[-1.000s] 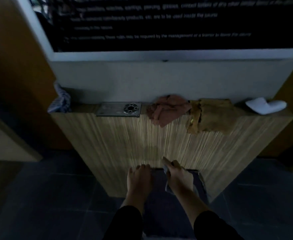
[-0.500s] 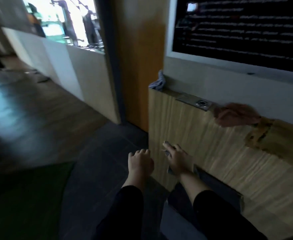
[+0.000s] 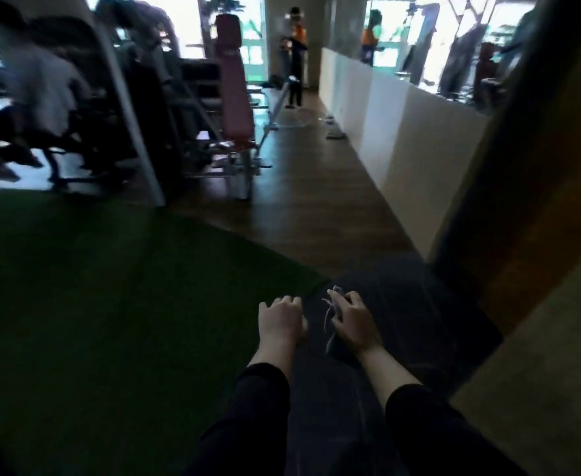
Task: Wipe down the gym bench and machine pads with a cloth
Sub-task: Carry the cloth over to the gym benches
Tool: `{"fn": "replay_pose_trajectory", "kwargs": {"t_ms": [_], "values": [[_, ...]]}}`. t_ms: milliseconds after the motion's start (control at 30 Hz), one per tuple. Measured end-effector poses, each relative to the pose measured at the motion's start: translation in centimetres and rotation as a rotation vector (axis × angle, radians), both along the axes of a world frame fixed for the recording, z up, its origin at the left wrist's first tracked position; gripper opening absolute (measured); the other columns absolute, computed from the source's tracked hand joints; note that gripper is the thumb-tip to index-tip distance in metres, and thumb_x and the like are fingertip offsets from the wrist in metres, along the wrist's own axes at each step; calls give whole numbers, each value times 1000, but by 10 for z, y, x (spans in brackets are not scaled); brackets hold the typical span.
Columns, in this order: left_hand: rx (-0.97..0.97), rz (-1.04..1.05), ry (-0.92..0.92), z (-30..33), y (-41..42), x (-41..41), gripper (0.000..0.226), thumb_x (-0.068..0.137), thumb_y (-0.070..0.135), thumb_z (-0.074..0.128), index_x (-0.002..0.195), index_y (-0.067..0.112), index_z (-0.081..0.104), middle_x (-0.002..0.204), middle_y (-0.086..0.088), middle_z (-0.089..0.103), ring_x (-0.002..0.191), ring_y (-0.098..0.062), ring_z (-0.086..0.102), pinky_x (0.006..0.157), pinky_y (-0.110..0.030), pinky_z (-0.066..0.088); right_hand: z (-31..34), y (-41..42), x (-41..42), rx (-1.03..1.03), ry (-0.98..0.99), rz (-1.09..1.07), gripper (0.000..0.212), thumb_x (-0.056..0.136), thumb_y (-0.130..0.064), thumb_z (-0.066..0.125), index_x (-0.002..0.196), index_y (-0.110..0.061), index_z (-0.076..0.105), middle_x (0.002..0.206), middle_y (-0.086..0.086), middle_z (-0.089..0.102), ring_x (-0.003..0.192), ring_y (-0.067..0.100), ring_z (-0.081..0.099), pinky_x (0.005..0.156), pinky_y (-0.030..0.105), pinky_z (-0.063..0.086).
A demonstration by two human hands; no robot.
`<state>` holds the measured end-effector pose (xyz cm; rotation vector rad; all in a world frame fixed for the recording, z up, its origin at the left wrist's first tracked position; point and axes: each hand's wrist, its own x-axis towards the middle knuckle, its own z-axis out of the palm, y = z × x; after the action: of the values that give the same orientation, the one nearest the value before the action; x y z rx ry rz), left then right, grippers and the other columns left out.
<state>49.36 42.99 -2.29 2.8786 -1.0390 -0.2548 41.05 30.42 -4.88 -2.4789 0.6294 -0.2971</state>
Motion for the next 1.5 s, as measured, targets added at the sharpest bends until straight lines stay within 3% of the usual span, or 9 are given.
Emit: {"fn": "replay_pose_trajectory", "kwargs": {"t_ms": [267, 467, 633, 733, 833, 867, 1000, 1133, 1500], "values": [[84, 368, 59, -6, 185, 124, 34, 99, 27, 43, 131, 15, 49, 131, -6, 55, 123, -22, 51, 108, -48, 35, -17, 176, 172, -77, -29, 324, 52, 93, 5, 47, 141, -15, 46, 143, 12, 41, 122, 28, 49, 99, 34, 47], [69, 623, 97, -17, 310, 166, 37, 99, 27, 44, 134, 15, 47, 134, -6, 53, 126, -23, 49, 107, -46, 35, -18, 300, 243, -47, 38, 579, 56, 93, 5, 48, 144, -14, 39, 156, 9, 27, 140, 23, 34, 111, 34, 35], [62, 844, 131, -32, 403, 191, 37, 99, 29, 43, 133, 15, 47, 133, -4, 53, 125, -23, 48, 105, -43, 34, -31, 394, 302, -91, 92, 814, 55, 94, 1, 51, 145, -11, 36, 153, 11, 34, 136, 19, 41, 112, 28, 34], [63, 979, 154, -41, 455, 210, 39, 98, 29, 42, 135, 15, 45, 135, -4, 52, 127, -22, 46, 104, -43, 32, -33, 451, 339, -67, 155, 958, 41, 100, -9, 43, 141, -8, 42, 146, 10, 42, 132, 21, 44, 103, 18, 31], [44, 1121, 177, -51, 507, 232, 39, 97, 27, 42, 134, 15, 46, 135, -4, 52, 126, -22, 47, 104, -43, 32, -44, 509, 380, -159, 131, 1099, 37, 102, -15, 39, 138, -10, 46, 143, 8, 45, 129, 23, 44, 99, 22, 35], [36, 1168, 172, -53, 524, 241, 39, 97, 26, 43, 134, 15, 46, 135, -4, 52, 126, -22, 47, 103, -43, 32, -48, 530, 393, -43, 169, 1122, 39, 101, -11, 42, 140, -10, 45, 145, 7, 43, 129, 23, 45, 101, 23, 37], [-32, 1389, 142, -60, 590, 267, 37, 97, 23, 42, 133, 15, 46, 134, -4, 53, 124, -23, 48, 103, -43, 34, -59, 614, 448, -121, 104, 1377, 49, 94, 3, 49, 141, -10, 44, 148, 10, 39, 125, 23, 51, 104, 31, 44], [-66, 1591, 144, -68, 652, 258, 35, 97, 25, 46, 131, 16, 46, 130, -2, 54, 121, -23, 49, 102, -42, 34, -58, 700, 469, -116, 142, 1561, 47, 95, 7, 41, 141, -4, 44, 148, 12, 38, 131, 24, 45, 108, 23, 31], [-119, 2097, 153, -82, 817, 177, 26, 95, 28, 49, 118, 16, 52, 121, -2, 58, 115, -24, 53, 97, -42, 37, -83, 938, 411, -222, 191, 2067, 49, 95, 0, 42, 143, -12, 43, 151, 6, 34, 133, 25, 41, 109, 30, 30]]}}
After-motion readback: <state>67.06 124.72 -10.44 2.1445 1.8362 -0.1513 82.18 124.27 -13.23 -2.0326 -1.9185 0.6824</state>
